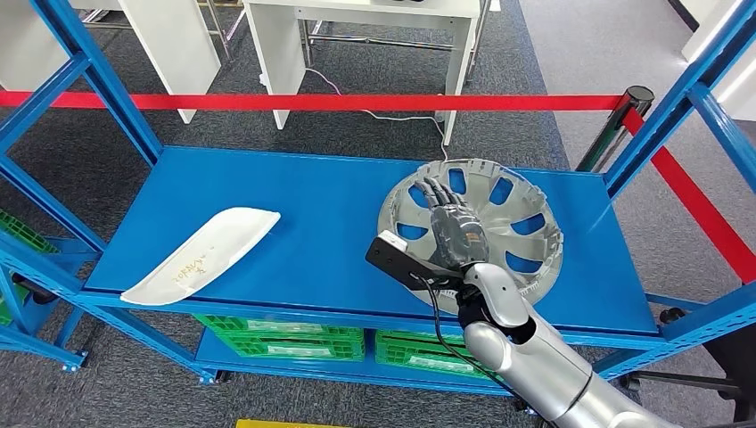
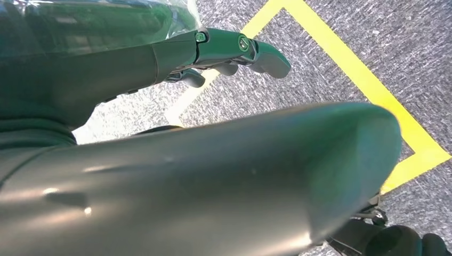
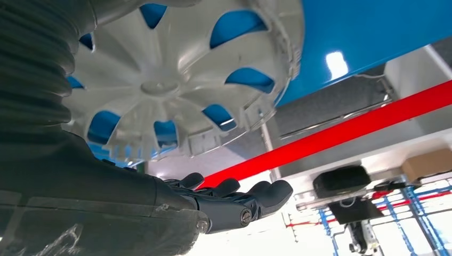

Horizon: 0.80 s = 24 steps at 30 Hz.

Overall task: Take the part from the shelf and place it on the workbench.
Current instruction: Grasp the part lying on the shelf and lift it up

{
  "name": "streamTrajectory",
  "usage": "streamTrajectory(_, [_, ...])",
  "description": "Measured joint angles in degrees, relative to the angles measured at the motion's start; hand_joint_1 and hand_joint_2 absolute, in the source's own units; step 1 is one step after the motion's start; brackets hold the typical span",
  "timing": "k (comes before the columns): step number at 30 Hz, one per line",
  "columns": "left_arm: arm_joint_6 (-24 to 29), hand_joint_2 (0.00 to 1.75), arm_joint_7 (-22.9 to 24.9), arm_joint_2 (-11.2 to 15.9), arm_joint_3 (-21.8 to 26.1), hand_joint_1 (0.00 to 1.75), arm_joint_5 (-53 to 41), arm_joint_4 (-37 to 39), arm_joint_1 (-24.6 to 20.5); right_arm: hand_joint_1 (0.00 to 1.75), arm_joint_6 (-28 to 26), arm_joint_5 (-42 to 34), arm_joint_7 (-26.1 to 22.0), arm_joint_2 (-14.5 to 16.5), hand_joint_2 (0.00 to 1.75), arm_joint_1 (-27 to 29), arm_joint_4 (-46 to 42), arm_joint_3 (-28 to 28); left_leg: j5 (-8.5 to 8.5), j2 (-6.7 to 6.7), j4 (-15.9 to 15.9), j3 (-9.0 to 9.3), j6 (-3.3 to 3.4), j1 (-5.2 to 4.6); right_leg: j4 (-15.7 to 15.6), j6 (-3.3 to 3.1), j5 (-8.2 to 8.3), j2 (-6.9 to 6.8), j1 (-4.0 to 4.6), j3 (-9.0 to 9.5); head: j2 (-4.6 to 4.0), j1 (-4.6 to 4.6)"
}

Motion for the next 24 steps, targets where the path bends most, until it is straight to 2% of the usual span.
streamTrajectory(9, [-0.1,0.00,0.9,0.0,0.0,0.00,-1.3,0.0,-0.3,0.00,1.0,-3.1,0.3,1.9,1.75,0.1,3.3,1.5,0.00,0.00,0.0,0.00,0.00,0.00,0.0,-0.04,-0.03,-0.01,0.00,0.00,0.00,-0.01])
streamTrajectory(24, [-0.9,0.00,1.9,0.5,0.0,0.00,-2.6,0.0,-1.1,0.00,7.8,-10.4,5.8,2.7,1.75,-0.3,12.7,2.4,0.00,0.01,0.0,0.03,0.00,0.00,0.0,-0.06,-0.03,0.01,0.00,0.00,0.00,0.00])
